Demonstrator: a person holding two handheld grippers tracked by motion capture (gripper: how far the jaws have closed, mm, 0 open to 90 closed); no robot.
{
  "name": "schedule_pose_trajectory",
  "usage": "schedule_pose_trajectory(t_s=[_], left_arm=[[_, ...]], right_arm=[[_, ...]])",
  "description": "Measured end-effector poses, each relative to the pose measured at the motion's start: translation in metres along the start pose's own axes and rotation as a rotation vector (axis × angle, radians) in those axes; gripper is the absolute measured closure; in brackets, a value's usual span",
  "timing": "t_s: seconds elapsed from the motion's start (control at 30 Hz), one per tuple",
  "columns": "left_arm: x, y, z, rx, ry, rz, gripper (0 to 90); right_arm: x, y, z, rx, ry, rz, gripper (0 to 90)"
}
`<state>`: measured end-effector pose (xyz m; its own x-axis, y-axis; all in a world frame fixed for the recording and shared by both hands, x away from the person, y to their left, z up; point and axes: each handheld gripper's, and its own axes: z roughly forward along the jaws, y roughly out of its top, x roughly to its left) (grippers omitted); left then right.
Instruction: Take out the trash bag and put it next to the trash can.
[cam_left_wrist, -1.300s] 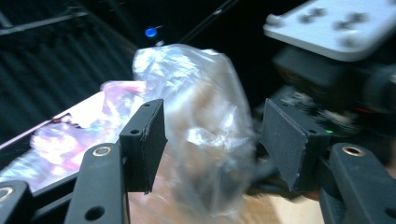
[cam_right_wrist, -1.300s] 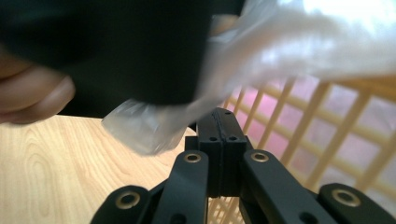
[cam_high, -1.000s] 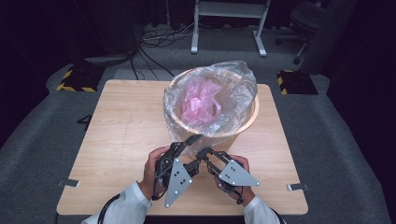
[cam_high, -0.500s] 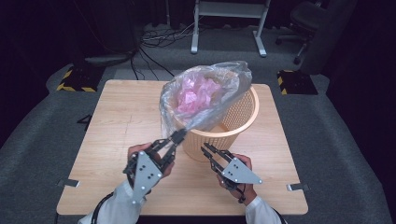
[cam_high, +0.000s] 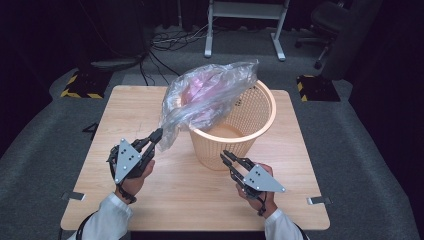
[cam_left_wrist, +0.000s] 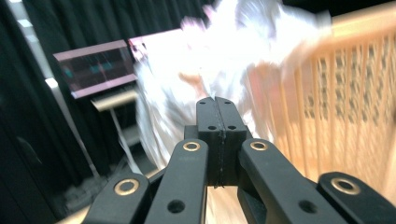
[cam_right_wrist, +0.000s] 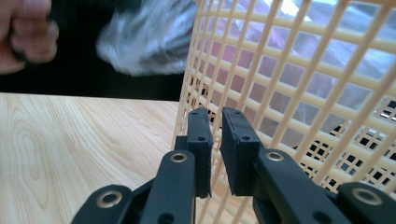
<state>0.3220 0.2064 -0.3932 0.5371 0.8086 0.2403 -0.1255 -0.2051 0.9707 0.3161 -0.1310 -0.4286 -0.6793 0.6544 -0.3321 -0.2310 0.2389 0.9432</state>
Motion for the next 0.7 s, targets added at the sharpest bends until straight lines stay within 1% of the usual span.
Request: schedule_pose_trajectory(t_s=[0.03,0.1,0.17,0.23,0.3,0.37,0.43,0.47,0.53,0.57,0.63,0.67,0.7], left_arm=[[-0.002,-0.005,0.001,0.018,-0.015,0.003,89.9],[-0.008,-0.012,0.004,0.049,-0.027,0.032,89.9],[-0.015,-0.016,0.008,0.073,-0.059,0.046,89.9],[-0.024,-0.020,0.014,0.095,-0.087,0.058,89.9],[-0.036,-0.024,0.019,0.117,-0.116,0.089,89.9],[-0.044,-0.025,0.021,0.122,-0.133,0.103,89.9],[-0.050,-0.024,0.023,0.121,-0.152,0.109,89.9],[-0.053,-0.023,0.023,0.117,-0.161,0.106,89.9],[-0.058,-0.022,0.023,0.114,-0.176,0.117,89.9],[-0.060,-0.021,0.022,0.114,-0.185,0.121,89.9],[-0.063,-0.022,0.021,0.114,-0.205,0.118,89.9],[-0.065,-0.023,0.020,0.115,-0.214,0.117,89.9],[-0.066,-0.023,0.019,0.116,-0.223,0.114,89.9]], right_arm=[[0.000,0.001,0.000,-0.001,0.000,-0.001,81.8],[0.000,0.002,0.001,-0.009,-0.003,0.002,80.9],[0.003,0.005,0.002,-0.024,-0.006,0.002,79.6],[0.008,0.011,0.005,-0.047,0.002,-0.001,78.7],[0.014,0.017,0.009,-0.071,0.006,-0.005,76.3],[0.022,0.024,0.015,-0.098,0.012,-0.006,73.1],[0.030,0.031,0.021,-0.120,0.026,-0.004,72.5],[0.035,0.034,0.024,-0.127,0.034,-0.013,71.2],[0.043,0.041,0.031,-0.137,0.033,-0.032,68.5],[0.046,0.044,0.035,-0.136,0.036,-0.025,67.6],[0.048,0.047,0.043,-0.126,0.022,0.001,65.9],[0.047,0.048,0.047,-0.128,0.032,0.020,66.1],[0.047,0.048,0.050,-0.118,0.037,0.033,66.4]])
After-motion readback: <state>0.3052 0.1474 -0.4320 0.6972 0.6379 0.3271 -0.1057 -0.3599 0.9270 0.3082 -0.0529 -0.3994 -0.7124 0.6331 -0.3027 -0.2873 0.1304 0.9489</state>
